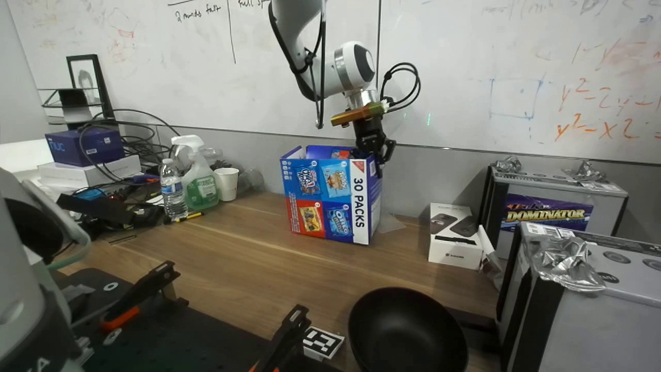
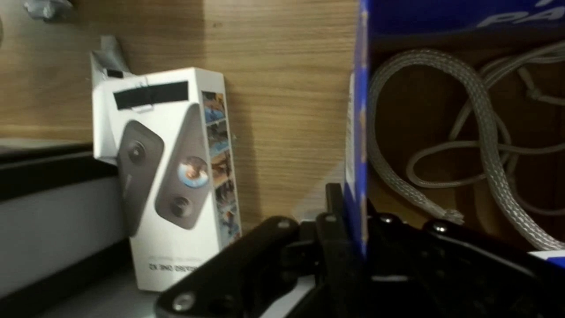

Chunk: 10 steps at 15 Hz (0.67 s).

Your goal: Pick up the rope from the table, put it in the box and move the box to the right

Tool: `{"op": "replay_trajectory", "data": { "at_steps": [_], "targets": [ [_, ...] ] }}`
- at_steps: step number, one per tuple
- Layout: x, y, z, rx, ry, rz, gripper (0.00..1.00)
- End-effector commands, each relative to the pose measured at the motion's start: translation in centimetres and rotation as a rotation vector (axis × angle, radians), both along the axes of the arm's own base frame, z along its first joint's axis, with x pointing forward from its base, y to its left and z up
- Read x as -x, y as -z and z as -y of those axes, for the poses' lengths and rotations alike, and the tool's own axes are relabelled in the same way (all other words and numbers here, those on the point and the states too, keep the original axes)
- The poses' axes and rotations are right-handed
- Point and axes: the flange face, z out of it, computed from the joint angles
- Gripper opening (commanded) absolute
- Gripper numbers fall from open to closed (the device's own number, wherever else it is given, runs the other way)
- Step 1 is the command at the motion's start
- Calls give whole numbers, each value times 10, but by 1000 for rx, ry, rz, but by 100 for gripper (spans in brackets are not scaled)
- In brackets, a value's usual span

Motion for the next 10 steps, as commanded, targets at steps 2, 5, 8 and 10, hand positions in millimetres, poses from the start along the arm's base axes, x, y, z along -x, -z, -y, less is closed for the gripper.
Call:
{"op": "replay_trajectory", "data": {
  "at_steps": [2,5,8,10],
  "targets": [
    [54,-19,67,5,165,11,8],
    [92,-22,113,-1,291,17,8],
    [132,-27,157,-15,350,54,8],
    [162,-32,185,-37,367,87,10]
  ]
}}
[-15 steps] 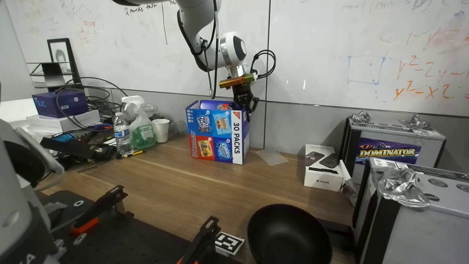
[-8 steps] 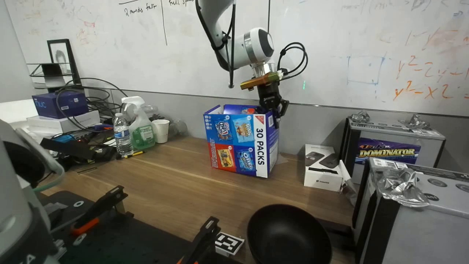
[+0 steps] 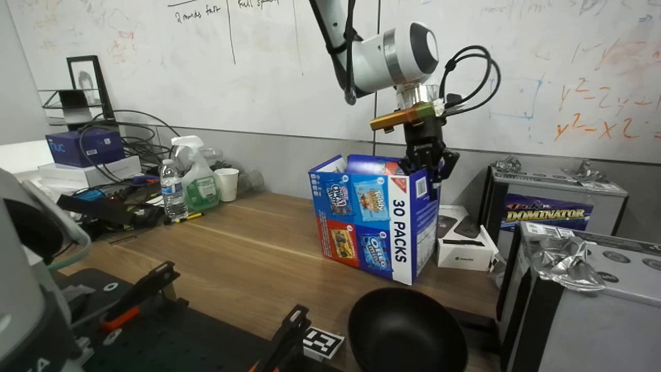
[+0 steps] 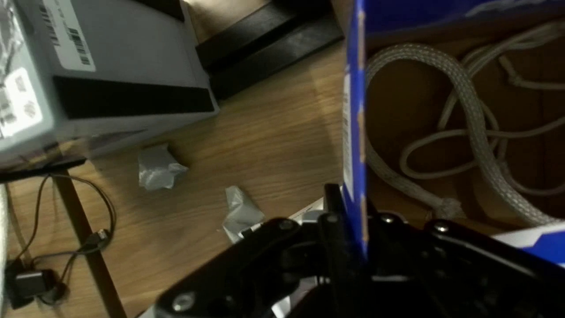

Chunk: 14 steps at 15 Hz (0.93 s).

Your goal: Pick up the rope from the table, put it in the box and move the box to the right

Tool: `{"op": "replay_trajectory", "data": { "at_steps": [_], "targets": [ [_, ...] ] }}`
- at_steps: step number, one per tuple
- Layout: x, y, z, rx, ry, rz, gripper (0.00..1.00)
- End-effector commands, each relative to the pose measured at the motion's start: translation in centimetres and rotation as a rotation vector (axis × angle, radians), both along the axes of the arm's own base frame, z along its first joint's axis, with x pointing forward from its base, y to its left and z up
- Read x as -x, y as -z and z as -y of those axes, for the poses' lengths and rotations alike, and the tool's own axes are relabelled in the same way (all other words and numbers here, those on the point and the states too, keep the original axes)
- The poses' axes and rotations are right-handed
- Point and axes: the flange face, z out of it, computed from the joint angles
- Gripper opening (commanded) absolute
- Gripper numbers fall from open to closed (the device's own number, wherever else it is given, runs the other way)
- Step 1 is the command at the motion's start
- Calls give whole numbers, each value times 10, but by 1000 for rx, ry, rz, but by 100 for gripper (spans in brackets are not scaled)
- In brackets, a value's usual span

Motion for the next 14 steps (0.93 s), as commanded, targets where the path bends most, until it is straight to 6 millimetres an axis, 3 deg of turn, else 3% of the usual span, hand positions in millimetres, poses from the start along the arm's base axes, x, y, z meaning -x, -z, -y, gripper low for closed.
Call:
{"op": "replay_trajectory", "data": {
  "at_steps": [1,5,8,14],
  "targets": [
    [64,-23,40,-34,13,80,10],
    [129,-36,88,-78,9,128,11],
    [161,-44,112,-87,31,154,9],
    [181,-49,117,-122,19,157,11]
  ]
}}
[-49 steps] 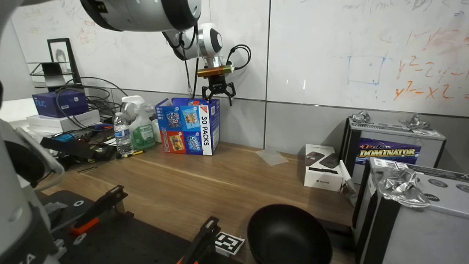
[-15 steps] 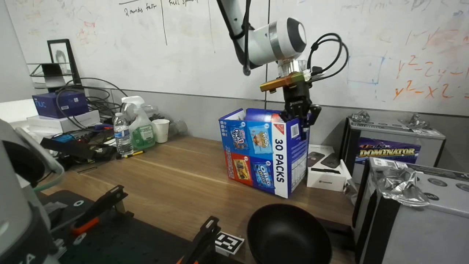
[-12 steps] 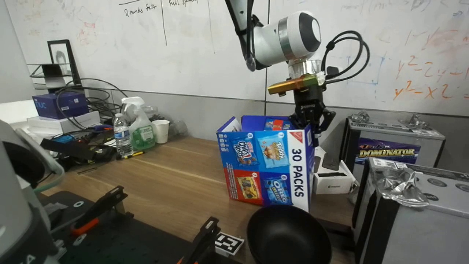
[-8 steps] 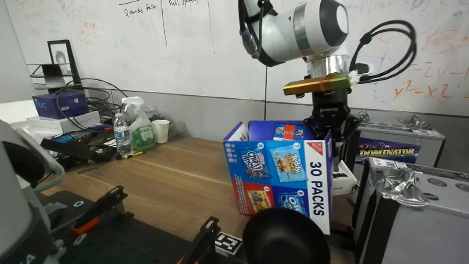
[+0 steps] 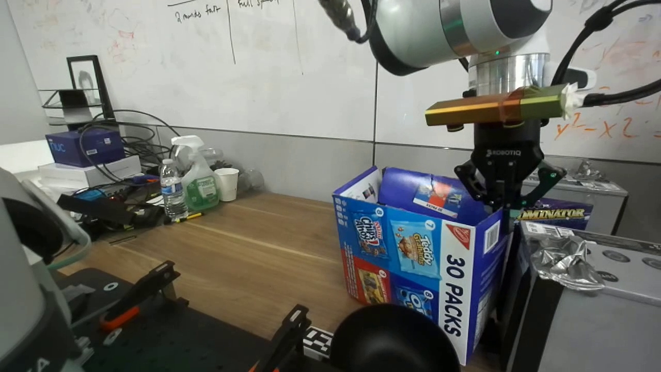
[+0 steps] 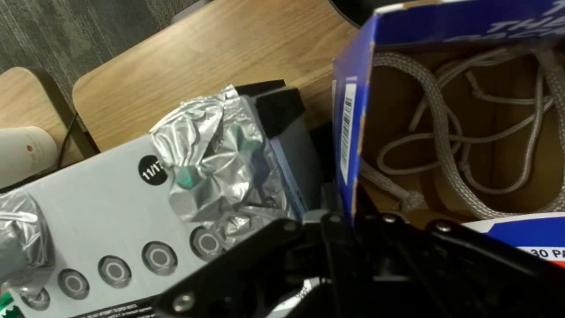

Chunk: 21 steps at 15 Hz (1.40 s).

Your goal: Pick up the rope from the table, put it in the box and move the box to the right

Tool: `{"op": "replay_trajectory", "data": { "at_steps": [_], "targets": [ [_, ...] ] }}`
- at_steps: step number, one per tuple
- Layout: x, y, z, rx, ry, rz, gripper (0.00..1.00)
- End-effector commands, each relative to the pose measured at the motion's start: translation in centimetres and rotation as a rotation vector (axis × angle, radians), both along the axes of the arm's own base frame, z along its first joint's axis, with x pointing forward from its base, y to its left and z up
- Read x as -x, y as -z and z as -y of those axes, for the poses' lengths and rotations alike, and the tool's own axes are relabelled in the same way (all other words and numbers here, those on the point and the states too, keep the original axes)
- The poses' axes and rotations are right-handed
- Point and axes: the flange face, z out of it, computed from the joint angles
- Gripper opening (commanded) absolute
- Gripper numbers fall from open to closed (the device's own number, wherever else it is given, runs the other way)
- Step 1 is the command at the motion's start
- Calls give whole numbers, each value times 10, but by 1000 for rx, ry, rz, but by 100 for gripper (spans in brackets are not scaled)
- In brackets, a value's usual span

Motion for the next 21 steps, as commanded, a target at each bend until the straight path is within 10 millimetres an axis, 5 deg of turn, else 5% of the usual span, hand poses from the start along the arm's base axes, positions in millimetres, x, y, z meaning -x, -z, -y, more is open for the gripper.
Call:
{"op": "replay_trajectory", "data": {
  "at_steps": [1,5,6,7,12,16,21],
  "targets": [
    [11,-10,-6,-27,-29,34,9],
    [9,-10,-10,-44,-46,29,14],
    [8,-16,-12,-50,-64,27,37],
    [7,-23,-16,-59,-97,29,38],
    [6,-108,-45,-76,-325,42,69],
    [25,-178,-88,-62,-411,55,98],
    [52,-240,-179,-41,-624,125,100]
  ]
}}
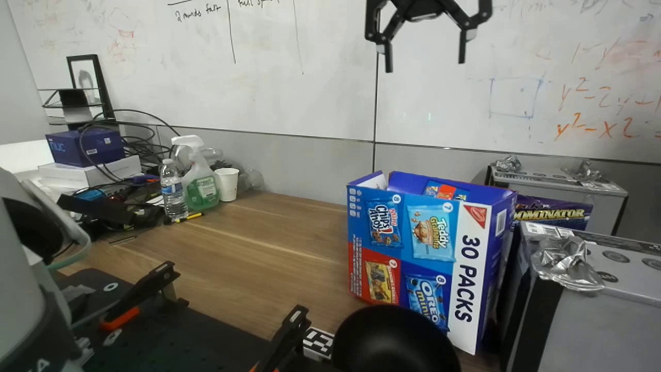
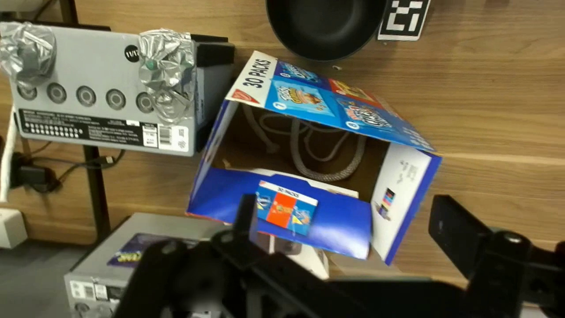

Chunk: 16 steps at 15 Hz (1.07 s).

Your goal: Pick up the rope from the table, put it in the box and move the box to the right

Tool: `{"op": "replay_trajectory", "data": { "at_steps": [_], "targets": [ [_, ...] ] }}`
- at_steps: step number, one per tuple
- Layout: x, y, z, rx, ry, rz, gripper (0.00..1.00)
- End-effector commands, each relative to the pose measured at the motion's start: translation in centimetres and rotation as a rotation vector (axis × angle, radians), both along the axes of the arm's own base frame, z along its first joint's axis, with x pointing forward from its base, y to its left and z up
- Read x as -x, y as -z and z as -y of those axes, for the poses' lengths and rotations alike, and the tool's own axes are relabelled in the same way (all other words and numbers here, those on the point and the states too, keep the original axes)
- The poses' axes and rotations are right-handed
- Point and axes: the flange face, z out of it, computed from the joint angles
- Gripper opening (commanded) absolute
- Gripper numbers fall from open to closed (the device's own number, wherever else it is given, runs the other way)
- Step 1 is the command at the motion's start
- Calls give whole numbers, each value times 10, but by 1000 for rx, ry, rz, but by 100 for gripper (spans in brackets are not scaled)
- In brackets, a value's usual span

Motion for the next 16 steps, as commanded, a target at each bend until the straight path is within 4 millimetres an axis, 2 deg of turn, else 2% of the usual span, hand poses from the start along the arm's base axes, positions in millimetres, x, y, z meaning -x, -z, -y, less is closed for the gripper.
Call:
{"op": "replay_trajectory", "data": {
  "at_steps": [1,4,6,8,10,16],
  "targets": [
    [26,-35,-77,0,-181,56,100],
    [41,-44,-141,3,-252,53,100],
    [58,-49,-169,17,-183,42,100],
    [75,-57,-181,17,-64,41,100],
    [93,-67,-184,1,48,56,100],
    [118,-81,-182,-23,214,76,100]
  ]
}}
